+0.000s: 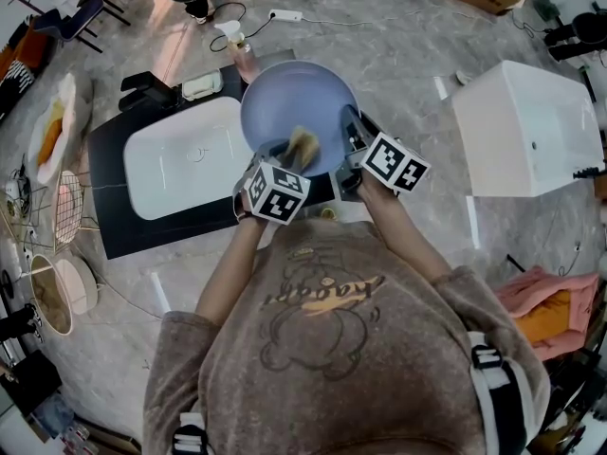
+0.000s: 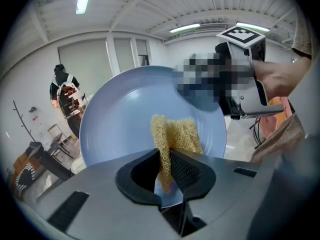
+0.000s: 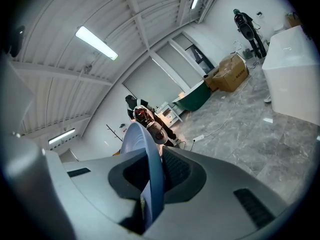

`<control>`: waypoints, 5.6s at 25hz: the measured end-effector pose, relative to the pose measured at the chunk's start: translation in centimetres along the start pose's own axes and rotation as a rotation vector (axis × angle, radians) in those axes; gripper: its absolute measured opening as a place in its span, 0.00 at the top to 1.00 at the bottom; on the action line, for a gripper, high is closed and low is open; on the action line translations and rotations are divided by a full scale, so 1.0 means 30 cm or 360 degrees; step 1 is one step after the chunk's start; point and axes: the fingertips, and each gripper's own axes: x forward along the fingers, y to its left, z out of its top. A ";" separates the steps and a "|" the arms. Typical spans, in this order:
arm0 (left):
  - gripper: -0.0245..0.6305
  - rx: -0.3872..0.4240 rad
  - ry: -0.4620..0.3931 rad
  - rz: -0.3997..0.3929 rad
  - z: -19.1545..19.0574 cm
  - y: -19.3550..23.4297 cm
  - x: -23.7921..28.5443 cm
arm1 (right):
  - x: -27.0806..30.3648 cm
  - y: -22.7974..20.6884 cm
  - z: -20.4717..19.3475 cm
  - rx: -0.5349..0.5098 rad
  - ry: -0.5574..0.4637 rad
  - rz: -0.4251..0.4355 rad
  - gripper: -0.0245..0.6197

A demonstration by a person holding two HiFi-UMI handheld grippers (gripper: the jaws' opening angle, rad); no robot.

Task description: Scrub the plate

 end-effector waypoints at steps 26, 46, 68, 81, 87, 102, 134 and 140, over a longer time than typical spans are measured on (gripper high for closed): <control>0.87 -0.0106 -0.0177 -0.0012 0.213 0.066 -0.004 | -0.003 0.091 -0.108 -0.0254 0.0179 0.0153 0.90; 0.86 0.0027 -0.0136 0.0246 0.196 0.305 -0.047 | -0.024 0.138 -0.168 -0.0291 0.0257 0.0204 0.91; 0.87 0.0110 0.0081 0.0317 -0.016 0.352 -0.082 | -0.034 0.076 -0.093 -0.0222 0.0178 0.0132 0.91; 0.87 0.0087 0.0110 0.0133 -0.109 0.144 -0.059 | -0.046 0.002 -0.045 -0.0071 0.0087 0.0031 0.90; 0.87 0.0003 0.0087 -0.0008 -0.116 0.020 -0.047 | -0.038 -0.013 -0.055 -0.0046 0.0090 0.0008 0.90; 0.87 -0.0276 -0.0168 -0.0184 0.017 0.008 -0.122 | -0.001 -0.081 -0.165 -0.0018 0.0214 -0.0037 0.91; 0.87 -0.0557 -0.0200 0.0066 -0.030 0.247 -0.196 | 0.203 -0.305 -0.453 0.0044 0.0643 -0.0188 0.91; 0.87 -0.0568 -0.0196 0.0078 -0.038 0.259 -0.196 | 0.219 -0.318 -0.457 -0.0147 0.0682 -0.0241 0.89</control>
